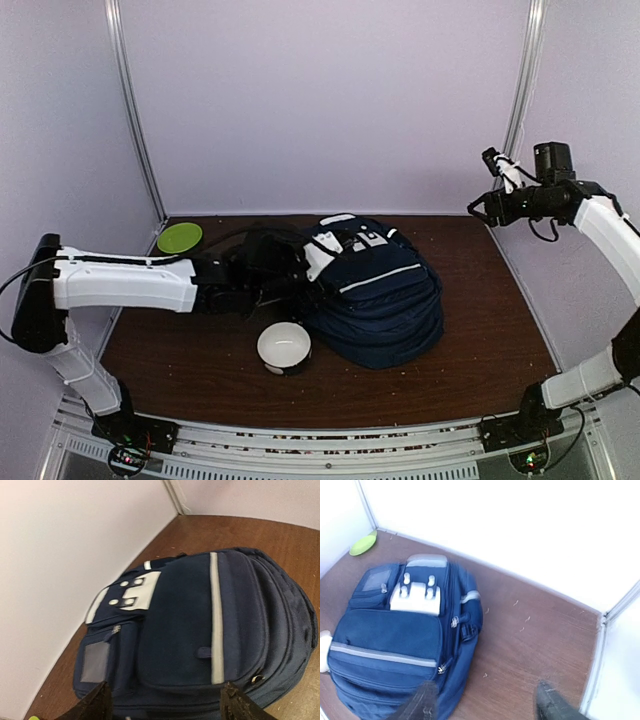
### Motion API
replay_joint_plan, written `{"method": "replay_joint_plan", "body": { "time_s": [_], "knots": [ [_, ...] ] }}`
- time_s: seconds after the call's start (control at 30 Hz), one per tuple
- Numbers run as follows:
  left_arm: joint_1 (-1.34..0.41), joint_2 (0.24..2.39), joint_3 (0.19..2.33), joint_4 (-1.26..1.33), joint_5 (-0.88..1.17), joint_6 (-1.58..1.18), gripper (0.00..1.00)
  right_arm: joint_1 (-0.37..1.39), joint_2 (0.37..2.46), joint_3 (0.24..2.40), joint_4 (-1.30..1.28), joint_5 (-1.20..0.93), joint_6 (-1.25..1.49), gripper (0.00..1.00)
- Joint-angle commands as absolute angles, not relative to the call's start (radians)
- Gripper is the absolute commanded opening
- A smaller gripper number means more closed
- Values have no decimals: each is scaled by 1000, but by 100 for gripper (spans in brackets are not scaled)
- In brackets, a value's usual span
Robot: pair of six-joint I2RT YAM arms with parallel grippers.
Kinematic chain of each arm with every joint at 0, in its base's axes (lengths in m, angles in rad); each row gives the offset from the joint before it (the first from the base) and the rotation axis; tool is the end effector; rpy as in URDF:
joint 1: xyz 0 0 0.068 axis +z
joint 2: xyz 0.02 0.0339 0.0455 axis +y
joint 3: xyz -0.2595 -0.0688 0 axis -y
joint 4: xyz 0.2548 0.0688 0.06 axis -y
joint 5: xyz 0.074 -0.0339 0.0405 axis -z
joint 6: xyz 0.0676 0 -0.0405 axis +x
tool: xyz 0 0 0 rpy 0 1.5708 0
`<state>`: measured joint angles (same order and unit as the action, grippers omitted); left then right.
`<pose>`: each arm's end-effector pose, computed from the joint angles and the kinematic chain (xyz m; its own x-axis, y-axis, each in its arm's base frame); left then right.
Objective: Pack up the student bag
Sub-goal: Reset both arms
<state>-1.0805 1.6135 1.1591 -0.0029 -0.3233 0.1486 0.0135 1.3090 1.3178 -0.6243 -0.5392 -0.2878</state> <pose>0.2121 -0.3518 0.2539 -0.1016 0.4886 -0.8666 0.7253 0.6326 0.2716 0.3144 0.0390 0.3502 -0.4313 -0.2494 -0.8670 -0.5769 0.8151 0.0525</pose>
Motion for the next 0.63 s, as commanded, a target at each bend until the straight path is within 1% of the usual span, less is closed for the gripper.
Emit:
{"method": "replay_joint_plan", "body": {
  "time_s": [0.0, 0.03, 0.1, 0.17, 0.27, 0.33, 0.43, 0.5, 0.6],
  "knots": [
    [-978, 1445, 1128, -128, -368, -14, 84, 16, 1175, 1276, -523, -387, -175, 88],
    [-950, 1413, 1128, -165, -375, -38, 89, 14, 1150, 1276, -517, -350, -168, 99],
    [-895, 1360, 1143, -242, -420, -92, 97, 14, 1103, 1278, -520, -305, -167, 100],
    [-833, 1316, 1158, -334, -472, -150, 98, 13, 1063, 1260, -491, -282, -139, 100],
    [-751, 1244, 1139, -375, -534, -181, 98, 14, 1001, 1189, -425, -220, -64, 100],
    [-695, 1230, 1149, -435, -596, -229, 98, 14, 958, 1137, -393, -192, -15, 100],
    [-645, 1231, 1201, -525, -632, -238, 98, 14, 897, 1057, -357, -187, 34, 100],
    [-625, 1214, 1192, -509, -674, -211, 98, 14, 861, 1015, -337, -200, 45, 100],
    [-602, 1161, 1118, -419, -723, -196, 98, 14, 845, 982, -330, -202, 55, 100]
  ]
}}
